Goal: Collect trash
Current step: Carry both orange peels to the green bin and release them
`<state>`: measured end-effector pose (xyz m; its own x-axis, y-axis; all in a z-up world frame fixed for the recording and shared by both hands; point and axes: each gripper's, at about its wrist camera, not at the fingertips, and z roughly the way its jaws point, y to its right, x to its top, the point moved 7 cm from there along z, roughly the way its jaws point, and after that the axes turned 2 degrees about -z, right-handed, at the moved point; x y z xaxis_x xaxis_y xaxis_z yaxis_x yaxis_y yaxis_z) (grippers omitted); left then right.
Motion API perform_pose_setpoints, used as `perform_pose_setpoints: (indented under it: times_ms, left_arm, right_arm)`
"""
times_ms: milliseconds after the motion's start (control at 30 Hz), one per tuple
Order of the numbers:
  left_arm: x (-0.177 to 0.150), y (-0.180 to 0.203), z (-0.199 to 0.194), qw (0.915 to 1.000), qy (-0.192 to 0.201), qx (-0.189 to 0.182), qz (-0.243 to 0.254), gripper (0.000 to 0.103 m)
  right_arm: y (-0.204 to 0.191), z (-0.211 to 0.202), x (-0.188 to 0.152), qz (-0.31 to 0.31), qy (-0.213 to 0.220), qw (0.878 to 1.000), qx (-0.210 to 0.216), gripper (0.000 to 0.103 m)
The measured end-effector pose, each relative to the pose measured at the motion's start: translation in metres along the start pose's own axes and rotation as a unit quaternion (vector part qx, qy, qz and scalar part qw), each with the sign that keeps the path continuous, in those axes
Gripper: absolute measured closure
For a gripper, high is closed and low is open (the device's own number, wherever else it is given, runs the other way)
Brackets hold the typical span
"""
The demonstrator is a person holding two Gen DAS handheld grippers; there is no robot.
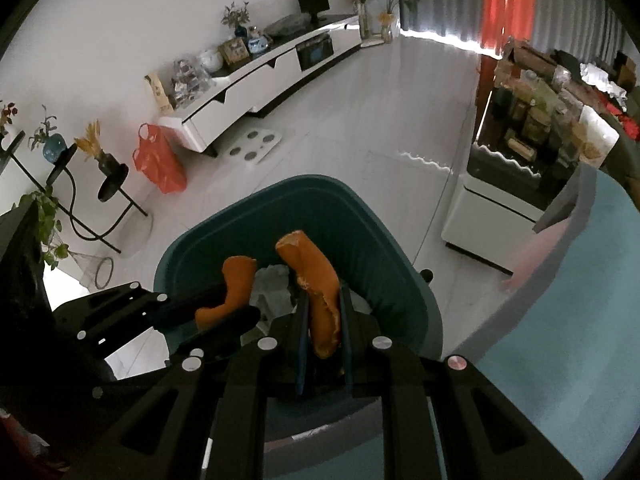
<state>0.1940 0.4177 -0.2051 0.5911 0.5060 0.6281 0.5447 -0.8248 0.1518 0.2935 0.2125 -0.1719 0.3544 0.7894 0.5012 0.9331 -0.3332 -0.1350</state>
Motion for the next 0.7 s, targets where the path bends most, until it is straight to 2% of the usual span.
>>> perform_pose_setpoints:
  times_ms: [167,367,467,533,700]
  left_arm:
    - [-0.002,-0.005,0.018,0.9999,-0.014,0.002,-0.001,0.075]
    - [-0.002,-0.005,0.042,0.9994,-0.034,0.011,0.002,0.068]
    - [0.001,-0.006,0.042,0.9996,-0.026,0.013,0.0,0.062]
    - [0.0,-0.01,0.043,0.9995,-0.028,0.016,0.0,0.054]
    - [0.005,-0.015,0.036,0.9996,-0.014,0.025,-0.007,0.049]
  right_arm:
    - [0.0,0.01,0.001,-0.001,-0.015,1.0,-0.005,0.089]
    - [0.001,0.019,0.005,0.005,-0.026,1.0,-0.011,0.083]
    - [0.002,0.017,0.008,0.011,-0.021,1.0,-0.014,0.078]
    - [0.002,0.016,0.008,0.016,-0.017,1.0,-0.013,0.076]
    - [0.007,0.006,0.006,0.025,-0.003,1.0,-0.014,0.076]
